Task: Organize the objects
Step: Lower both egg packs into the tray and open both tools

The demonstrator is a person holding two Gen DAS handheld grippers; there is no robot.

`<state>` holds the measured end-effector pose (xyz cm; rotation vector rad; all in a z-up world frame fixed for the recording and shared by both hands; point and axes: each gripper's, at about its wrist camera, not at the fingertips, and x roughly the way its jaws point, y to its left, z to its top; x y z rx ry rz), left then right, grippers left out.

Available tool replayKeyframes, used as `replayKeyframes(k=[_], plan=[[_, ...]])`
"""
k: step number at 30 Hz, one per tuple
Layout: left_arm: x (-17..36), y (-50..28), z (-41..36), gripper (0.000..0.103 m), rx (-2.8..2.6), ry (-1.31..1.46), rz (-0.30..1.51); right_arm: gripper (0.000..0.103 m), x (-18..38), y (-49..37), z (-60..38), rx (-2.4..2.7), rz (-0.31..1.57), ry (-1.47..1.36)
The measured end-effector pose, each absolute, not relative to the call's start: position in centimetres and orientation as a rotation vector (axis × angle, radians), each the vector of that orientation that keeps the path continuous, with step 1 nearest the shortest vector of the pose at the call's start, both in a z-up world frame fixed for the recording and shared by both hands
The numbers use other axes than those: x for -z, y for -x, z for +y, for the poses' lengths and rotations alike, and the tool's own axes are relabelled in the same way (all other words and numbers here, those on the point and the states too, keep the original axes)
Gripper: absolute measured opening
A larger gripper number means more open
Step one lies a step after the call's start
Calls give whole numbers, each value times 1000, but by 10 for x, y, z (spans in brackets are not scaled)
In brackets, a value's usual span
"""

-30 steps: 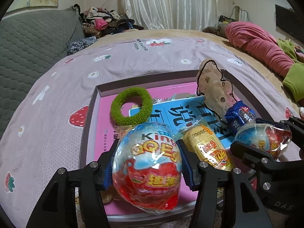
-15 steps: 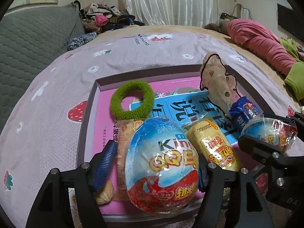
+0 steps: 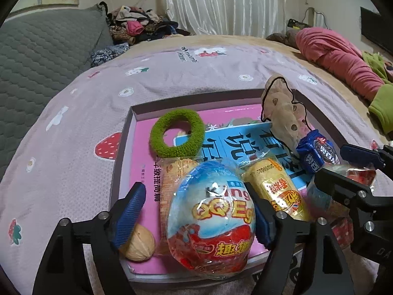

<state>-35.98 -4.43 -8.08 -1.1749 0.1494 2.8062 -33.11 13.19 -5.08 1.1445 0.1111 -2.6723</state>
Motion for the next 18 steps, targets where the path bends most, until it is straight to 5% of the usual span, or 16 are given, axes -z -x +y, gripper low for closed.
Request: replayKeyframes(k=[18], plan=[[70, 356, -49, 84, -2820, 1150, 134, 63, 45, 328, 134, 2694, 94, -1118]])
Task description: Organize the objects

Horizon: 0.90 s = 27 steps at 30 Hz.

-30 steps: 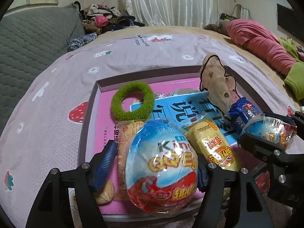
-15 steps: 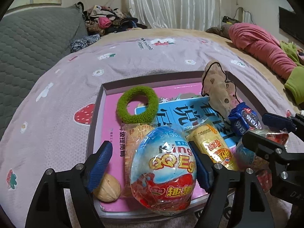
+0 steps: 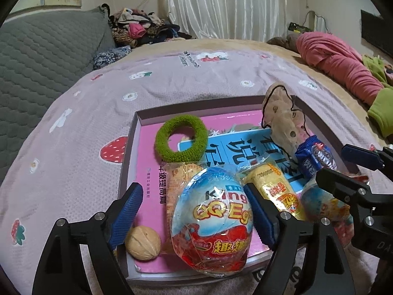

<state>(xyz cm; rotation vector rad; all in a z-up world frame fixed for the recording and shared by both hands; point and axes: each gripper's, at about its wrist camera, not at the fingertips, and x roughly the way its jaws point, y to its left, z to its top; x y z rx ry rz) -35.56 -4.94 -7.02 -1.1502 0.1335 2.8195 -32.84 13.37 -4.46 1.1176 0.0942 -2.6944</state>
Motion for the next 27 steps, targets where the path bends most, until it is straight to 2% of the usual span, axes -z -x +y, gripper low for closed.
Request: replayKeyframes(k=[3, 7, 13, 24, 27], plan=[[64, 352, -50, 85, -2824, 1131, 129, 66, 39, 326, 138, 2708, 74, -1099], [55, 346, -50, 95, -2830, 1105, 122, 66, 31, 322, 141, 2722, 70, -1083], [41, 337, -50, 95, -2847, 1070, 123, 71, 18, 312, 143, 2744, 55, -1049], [11, 311, -61, 96, -2903, 1034, 78, 89, -13, 283, 148, 2796, 25, -997], [-2, 300, -65, 96, -2928, 1018, 72, 90, -24, 273, 148, 2802, 46, -979]])
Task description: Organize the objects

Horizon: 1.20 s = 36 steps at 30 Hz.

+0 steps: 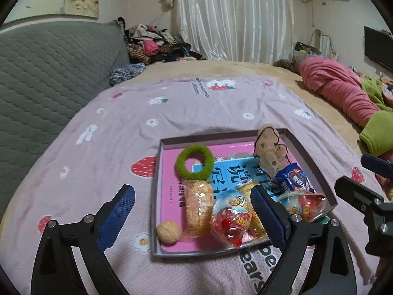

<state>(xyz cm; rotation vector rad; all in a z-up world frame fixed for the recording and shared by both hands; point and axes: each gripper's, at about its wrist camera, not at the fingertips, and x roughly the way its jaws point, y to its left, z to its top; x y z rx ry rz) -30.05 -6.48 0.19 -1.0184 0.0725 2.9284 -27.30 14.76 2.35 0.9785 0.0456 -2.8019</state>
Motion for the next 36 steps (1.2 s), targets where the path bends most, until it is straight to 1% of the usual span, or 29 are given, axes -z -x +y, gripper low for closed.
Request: replayKeyframes(k=[2, 10, 16, 23, 30, 33, 36], plan=[[-11, 292, -66, 96, -2938, 1006, 71, 91, -31, 265, 147, 2814, 63, -972], [-49, 255, -71, 96, -2992, 967, 114, 102, -67, 234, 145, 2842, 65, -918], [-77, 225, -78, 96, -3004, 943, 83, 102, -93, 212, 142, 2847, 67, -892], [-102, 193, -82, 96, -3018, 892, 62, 102, -110, 190, 138, 2859, 79, -881], [-109, 164, -86, 96, -3022, 888, 52, 102, -117, 165, 146, 2857, 29, -889], [-110, 152, -87, 96, -3030, 913, 63, 102, -119, 154, 148, 2854, 26, -891], [-112, 141, -87, 96, -3022, 917, 30, 102, -122, 140, 146, 2849, 41, -881]])
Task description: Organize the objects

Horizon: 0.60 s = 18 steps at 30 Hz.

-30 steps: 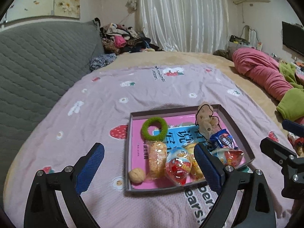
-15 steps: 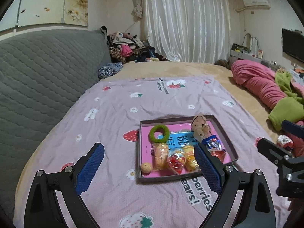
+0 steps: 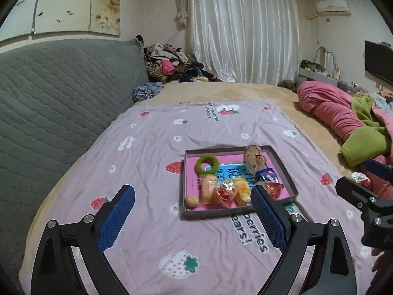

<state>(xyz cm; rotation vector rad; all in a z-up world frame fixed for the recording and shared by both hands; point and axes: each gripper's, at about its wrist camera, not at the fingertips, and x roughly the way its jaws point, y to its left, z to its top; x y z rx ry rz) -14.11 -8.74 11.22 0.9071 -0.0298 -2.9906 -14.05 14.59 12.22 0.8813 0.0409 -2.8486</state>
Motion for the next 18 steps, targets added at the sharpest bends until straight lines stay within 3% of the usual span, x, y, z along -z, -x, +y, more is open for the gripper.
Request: replayKeyframes(k=[18], plan=[[-101, 88, -74, 96, 3000, -912, -73, 102, -114, 82, 147, 2849, 47, -846]])
